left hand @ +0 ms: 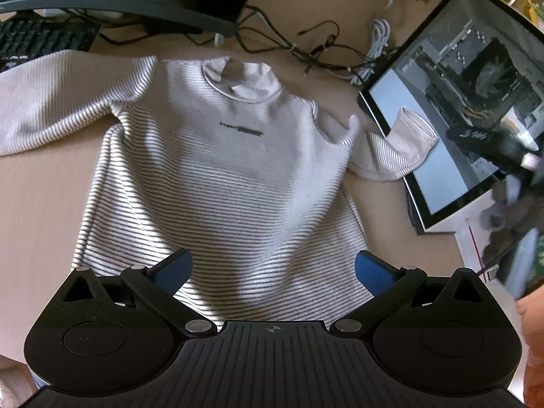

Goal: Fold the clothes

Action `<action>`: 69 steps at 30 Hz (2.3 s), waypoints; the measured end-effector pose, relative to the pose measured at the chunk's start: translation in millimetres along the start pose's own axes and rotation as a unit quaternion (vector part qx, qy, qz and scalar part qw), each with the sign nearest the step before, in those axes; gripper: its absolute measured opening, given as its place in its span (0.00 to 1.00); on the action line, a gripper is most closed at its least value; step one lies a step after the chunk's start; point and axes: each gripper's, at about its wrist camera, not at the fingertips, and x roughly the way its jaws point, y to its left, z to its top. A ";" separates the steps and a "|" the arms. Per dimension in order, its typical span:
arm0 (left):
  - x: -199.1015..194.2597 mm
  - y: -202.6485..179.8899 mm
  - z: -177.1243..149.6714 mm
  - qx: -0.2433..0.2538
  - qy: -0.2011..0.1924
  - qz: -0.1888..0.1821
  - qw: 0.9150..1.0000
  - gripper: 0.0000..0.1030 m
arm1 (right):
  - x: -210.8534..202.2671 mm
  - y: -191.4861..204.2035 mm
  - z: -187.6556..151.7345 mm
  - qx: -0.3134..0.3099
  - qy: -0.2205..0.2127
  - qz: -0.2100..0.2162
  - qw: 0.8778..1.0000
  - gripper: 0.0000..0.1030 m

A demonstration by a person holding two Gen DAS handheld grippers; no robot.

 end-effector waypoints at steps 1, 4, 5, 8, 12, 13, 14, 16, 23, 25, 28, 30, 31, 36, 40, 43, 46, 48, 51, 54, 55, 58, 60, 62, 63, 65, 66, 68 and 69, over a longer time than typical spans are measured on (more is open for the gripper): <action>1.9 -1.7 -0.5 0.002 0.003 0.000 1.000 1.00 | 1.8 6.4 -5.6 -0.036 -0.010 -0.010 0.999 0.24; 6.7 -3.8 -1.6 0.002 0.009 0.006 1.000 1.00 | 9.0 29.9 -24.7 -0.169 -0.045 -0.033 0.984 0.38; 8.2 -4.5 -1.9 0.002 0.012 0.008 1.000 1.00 | 12.7 35.8 -28.9 -0.200 -0.052 -0.040 0.978 0.38; 12.1 -5.9 -1.8 0.001 0.016 0.014 1.000 1.00 | 30.8 46.4 -30.5 -0.256 -0.060 -0.072 0.962 0.38; 16.3 -6.2 -1.1 -0.004 0.021 0.021 1.000 1.00 | 53.8 47.3 -25.8 -0.272 -0.048 -0.093 0.957 0.41; 17.0 -6.0 -0.8 -0.005 0.022 0.023 0.999 1.00 | 58.8 47.4 -26.3 -0.280 -0.046 -0.097 0.954 0.41; 17.5 -5.0 -0.4 -0.007 0.022 0.026 0.999 1.00 | 62.9 47.2 -26.8 -0.288 -0.045 -0.100 0.952 0.41; 18.4 -2.3 0.7 -0.013 0.022 0.031 0.999 1.00 | 70.7 45.4 -26.1 -0.291 -0.037 -0.103 0.951 0.41; 19.8 5.4 4.1 -0.029 0.020 0.038 0.999 1.00 | 77.4 37.7 -19.8 -0.266 -0.018 -0.080 0.960 0.12; 18.9 6.2 5.0 -0.031 0.017 0.037 0.999 1.00 | 64.8 33.1 -4.7 -0.226 -0.029 -0.061 0.972 0.11; 17.2 7.4 6.2 -0.032 0.012 0.033 0.999 1.00 | 36.4 22.0 27.9 -0.153 -0.057 -0.036 0.986 0.11; 14.9 7.8 6.2 -0.031 0.009 0.030 0.999 1.00 | 17.6 15.3 48.6 -0.108 -0.079 -0.023 0.991 0.11; 13.4 7.8 6.1 -0.030 0.007 0.028 0.999 1.00 | 9.1 12.2 57.9 -0.084 -0.086 -0.013 0.993 0.11; 4.7 12.4 4.4 -0.033 -0.004 0.025 0.999 1.00 | -33.3 8.2 98.2 0.021 -0.130 0.059 0.990 0.10; -4.2 17.1 1.9 -0.036 -0.014 0.022 0.999 1.00 | -50.3 33.3 109.9 0.022 -0.146 0.099 0.984 0.02; -11.0 22.4 -0.1 -0.042 -0.021 0.023 0.999 1.00 | -55.1 57.6 112.8 0.011 -0.148 0.125 0.981 0.01; -17.9 28.6 -2.9 -0.049 -0.027 0.026 0.998 1.00 | -56.5 83.8 112.3 -0.005 -0.145 0.148 0.978 0.01; -22.4 33.1 -4.7 -0.053 -0.031 0.029 0.998 1.00 | -56.7 99.9 111.7 -0.014 -0.143 0.164 0.976 0.01; -26.4 42.2 -7.5 -0.068 -0.034 0.035 0.997 1.00 | -57.3 117.1 110.3 -0.031 -0.139 0.179 0.974 0.01; -26.4 47.3 -8.3 -0.079 -0.035 0.035 0.996 1.00 | -43.9 141.0 97.9 -0.117 -0.108 0.203 0.966 0.12; -26.2 46.8 -8.2 -0.080 -0.035 0.034 0.996 1.00 | -37.6 150.3 85.4 -0.151 -0.099 0.205 0.962 0.25; -25.6 43.9 -8.8 -0.074 -0.035 0.034 0.996 1.00 | -9.4 179.8 33.7 -0.261 -0.051 0.212 0.940 0.30; -24.1 44.8 -10.7 -0.076 -0.031 0.040 0.996 1.00 | 11.0 196.0 -4.0 -0.318 -0.032 0.214 0.923 0.30; -21.3 47.8 -13.2 -0.083 -0.024 0.050 0.995 1.00 | 29.6 207.8 -29.3 -0.334 -0.027 0.208 0.919 0.30; -19.6 49.3 -14.5 -0.087 -0.019 0.055 0.994 1.00 | 39.0 213.6 -41.0 -0.341 -0.023 0.205 0.917 0.30; -16.1 51.5 -16.9 -0.094 -0.010 0.065 0.993 1.00 | 60.6 222.0 -47.2 -0.326 -0.001 0.199 0.924 0.35; -14.3 52.2 -17.9 -0.096 -0.005 0.069 0.993 1.00 | 71.3 225.7 -49.3 -0.319 0.012 0.197 0.927 0.37; -11.1 53.9 -19.2 -0.099 0.002 0.076 0.992 1.00 | 84.0 229.1 -51.8 -0.310 0.016 0.194 0.931 0.45; -9.5 55.0 -19.6 -0.100 0.005 0.079 0.992 1.00 | 86.5 229.0 -52.2 -0.307 0.010 0.194 0.932 0.45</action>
